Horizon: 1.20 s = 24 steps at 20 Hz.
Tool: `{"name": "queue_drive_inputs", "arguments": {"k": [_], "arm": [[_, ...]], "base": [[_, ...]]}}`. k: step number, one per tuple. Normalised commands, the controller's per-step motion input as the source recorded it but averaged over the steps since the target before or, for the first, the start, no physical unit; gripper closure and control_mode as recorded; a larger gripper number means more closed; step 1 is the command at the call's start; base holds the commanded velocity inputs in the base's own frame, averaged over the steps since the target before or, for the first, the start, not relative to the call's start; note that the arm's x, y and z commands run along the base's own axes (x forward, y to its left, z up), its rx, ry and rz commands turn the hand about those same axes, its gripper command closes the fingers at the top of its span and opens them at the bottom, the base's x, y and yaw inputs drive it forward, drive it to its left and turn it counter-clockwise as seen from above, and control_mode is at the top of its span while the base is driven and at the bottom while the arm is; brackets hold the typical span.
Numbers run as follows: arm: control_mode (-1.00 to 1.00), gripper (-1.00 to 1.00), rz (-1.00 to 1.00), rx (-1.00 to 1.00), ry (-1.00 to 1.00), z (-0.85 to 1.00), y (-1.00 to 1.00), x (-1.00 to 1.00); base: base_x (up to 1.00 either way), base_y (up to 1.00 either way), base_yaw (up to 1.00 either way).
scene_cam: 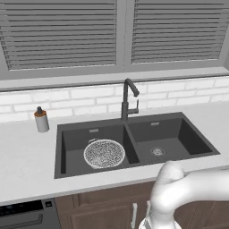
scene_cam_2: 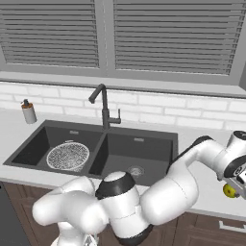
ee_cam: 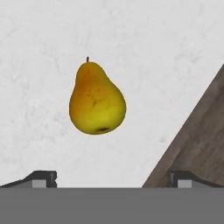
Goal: Put the colander in the sink, put the pear in the colander, and turn on the sink faucet and pour water over the colander.
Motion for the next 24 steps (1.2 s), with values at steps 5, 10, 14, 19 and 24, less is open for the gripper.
{"name": "queue_drive_inputs", "arguments": {"k": [5,10,14,19,24], "arm": [[-1.00,-1.00,0.02,0.01,0.01,-0.35,-0.03,0.24],[-1.00,-1.00,0.03,0.00,0.01,-0.40,-0.06,0.22],[-1.00,-1.00,0.01,0.00,0.00,-0.53,-0.31,0.00],[-1.00,-1.00,0.01,0.00,0.00,-0.47,-0.08,0.01],[-1.00,1.00,0.04,-0.05,0.00,-0.34,0.35,0.01]], "base": [[0.00,0.00,0.00],[0.00,0.00,0.00],[0.00,0.00,0.00],[0.00,0.00,0.00],[0.00,0.00,0.00]]}}
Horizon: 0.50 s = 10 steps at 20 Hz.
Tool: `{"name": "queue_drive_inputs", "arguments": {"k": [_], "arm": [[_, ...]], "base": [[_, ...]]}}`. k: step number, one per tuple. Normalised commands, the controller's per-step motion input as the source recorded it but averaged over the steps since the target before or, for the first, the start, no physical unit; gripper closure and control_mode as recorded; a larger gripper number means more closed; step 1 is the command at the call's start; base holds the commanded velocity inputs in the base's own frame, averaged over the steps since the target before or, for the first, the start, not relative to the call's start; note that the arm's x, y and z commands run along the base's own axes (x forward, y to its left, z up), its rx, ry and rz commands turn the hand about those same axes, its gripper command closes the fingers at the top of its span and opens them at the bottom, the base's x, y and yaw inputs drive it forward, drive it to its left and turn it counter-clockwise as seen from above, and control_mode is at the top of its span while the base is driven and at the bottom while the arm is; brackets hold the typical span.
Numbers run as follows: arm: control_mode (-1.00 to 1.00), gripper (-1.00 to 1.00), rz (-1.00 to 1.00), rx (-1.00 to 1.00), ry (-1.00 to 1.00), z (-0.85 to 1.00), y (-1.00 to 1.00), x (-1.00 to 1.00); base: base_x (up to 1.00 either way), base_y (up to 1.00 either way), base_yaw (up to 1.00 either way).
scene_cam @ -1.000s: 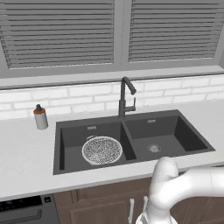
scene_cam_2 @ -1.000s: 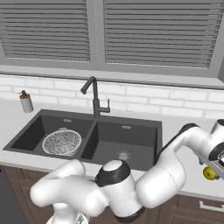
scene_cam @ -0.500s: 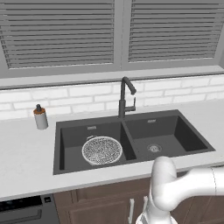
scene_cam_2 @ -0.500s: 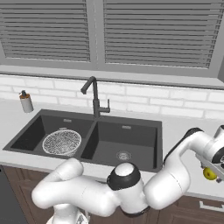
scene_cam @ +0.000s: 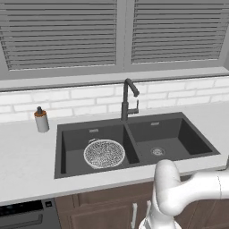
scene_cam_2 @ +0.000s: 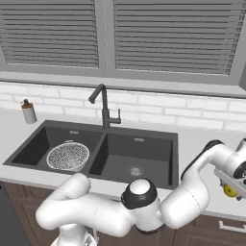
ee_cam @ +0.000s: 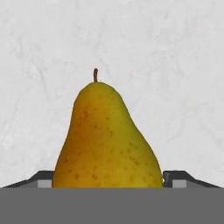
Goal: Put the colander in the sink, put the pear in the colander, and turn on the sink faucet and pour water over the colander.
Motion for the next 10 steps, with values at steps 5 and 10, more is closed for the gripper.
{"name": "queue_drive_inputs", "arguments": {"k": [5,10], "arm": [[-1.00,1.00,0.06,-0.14,0.00,-0.47,0.58,0.15],[-1.00,1.00,0.14,-0.08,-0.06,-0.10,0.54,-0.19]], "base": [[0.00,0.00,0.00],[0.00,0.00,0.00]]}}
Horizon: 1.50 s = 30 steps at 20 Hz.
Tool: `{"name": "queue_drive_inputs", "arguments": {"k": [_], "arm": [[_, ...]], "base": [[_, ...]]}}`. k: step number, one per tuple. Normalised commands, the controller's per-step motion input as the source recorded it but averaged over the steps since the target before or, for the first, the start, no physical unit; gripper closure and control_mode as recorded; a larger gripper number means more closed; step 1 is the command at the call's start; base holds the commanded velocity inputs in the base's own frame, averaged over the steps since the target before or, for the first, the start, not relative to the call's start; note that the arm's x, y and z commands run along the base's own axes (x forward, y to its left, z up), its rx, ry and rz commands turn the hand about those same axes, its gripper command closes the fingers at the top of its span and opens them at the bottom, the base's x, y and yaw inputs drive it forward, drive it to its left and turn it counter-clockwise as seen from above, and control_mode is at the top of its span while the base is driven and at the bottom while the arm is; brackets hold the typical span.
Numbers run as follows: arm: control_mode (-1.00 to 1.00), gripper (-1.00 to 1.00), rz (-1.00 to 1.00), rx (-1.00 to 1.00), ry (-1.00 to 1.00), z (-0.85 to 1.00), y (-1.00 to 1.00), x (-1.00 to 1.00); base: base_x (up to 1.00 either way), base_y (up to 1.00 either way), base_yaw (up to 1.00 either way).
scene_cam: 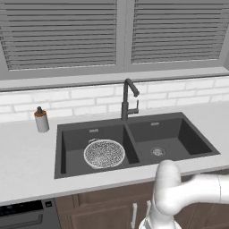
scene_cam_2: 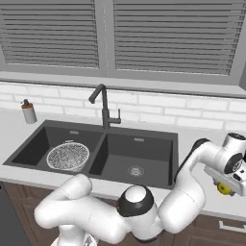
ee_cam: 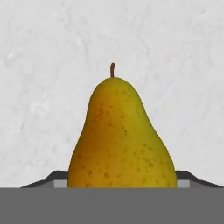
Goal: Put the colander in the sink, put the pear in the colander, and turn on the sink faucet and pour water over the colander.
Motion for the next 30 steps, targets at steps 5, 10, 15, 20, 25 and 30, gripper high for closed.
{"name": "queue_drive_inputs", "arguments": {"k": [5,10,15,20,25,30], "arm": [[-1.00,1.00,0.19,-0.05,-0.23,0.76,0.96,-0.35],[-1.00,1.00,0.21,-0.06,-0.01,1.00,1.00,0.00],[-1.00,1.00,0.16,-0.15,0.02,1.00,1.00,0.00],[-1.00,1.00,0.16,0.00,0.00,1.00,1.00,0.03],[-1.00,1.00,0.10,0.00,0.00,1.00,1.00,0.14],[-1.00,1.00,0.06,0.00,0.00,0.98,1.00,0.13]], "base": [[0.00,0.00,0.00],[0.00,0.00,0.00],[0.00,0.00,0.00],[0.00,0.00,0.00],[0.00,0.00,0.00],[0.00,0.00,0.00]]}}
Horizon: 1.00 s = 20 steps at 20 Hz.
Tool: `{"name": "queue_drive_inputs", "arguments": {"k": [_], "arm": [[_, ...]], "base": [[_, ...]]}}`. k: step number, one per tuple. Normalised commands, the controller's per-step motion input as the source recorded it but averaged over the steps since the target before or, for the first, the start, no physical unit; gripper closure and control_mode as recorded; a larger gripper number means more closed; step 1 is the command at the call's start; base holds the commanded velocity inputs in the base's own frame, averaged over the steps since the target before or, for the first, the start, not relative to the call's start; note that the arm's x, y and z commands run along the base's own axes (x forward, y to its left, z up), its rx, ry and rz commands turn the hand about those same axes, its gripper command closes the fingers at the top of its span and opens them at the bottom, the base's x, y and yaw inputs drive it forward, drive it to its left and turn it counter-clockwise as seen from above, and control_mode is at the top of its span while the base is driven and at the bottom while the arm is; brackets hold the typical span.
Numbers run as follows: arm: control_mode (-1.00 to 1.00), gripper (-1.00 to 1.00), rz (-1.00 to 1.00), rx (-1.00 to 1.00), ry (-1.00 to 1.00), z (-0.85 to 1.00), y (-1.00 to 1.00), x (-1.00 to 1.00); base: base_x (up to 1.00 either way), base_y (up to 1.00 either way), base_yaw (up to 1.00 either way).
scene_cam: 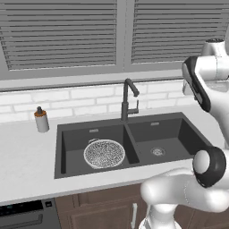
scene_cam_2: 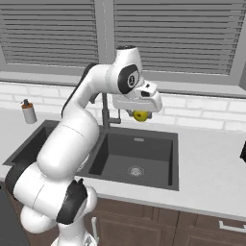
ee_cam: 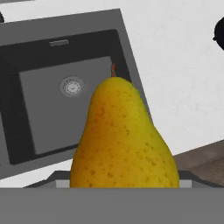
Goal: Put the colander in the sink, put the pear in the colander, and turn on the sink faucet and pour water over the colander.
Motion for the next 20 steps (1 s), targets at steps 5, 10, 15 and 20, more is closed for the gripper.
{"name": "queue_drive_inputs", "arguments": {"k": [5,10,15,20], "arm": [[-1.00,1.00,0.03,0.03,0.00,0.56,1.00,0.11],[-1.00,1.00,0.00,0.03,0.00,0.06,1.00,0.03],[-1.00,1.00,0.00,0.01,-0.20,-0.18,1.00,-0.07],[-1.00,1.00,0.00,0.01,-0.26,-0.31,1.00,-0.02]], "base": [[0.00,0.00,0.00],[0.00,0.00,0.00],[0.00,0.00,0.00],[0.00,0.00,0.00]]}}
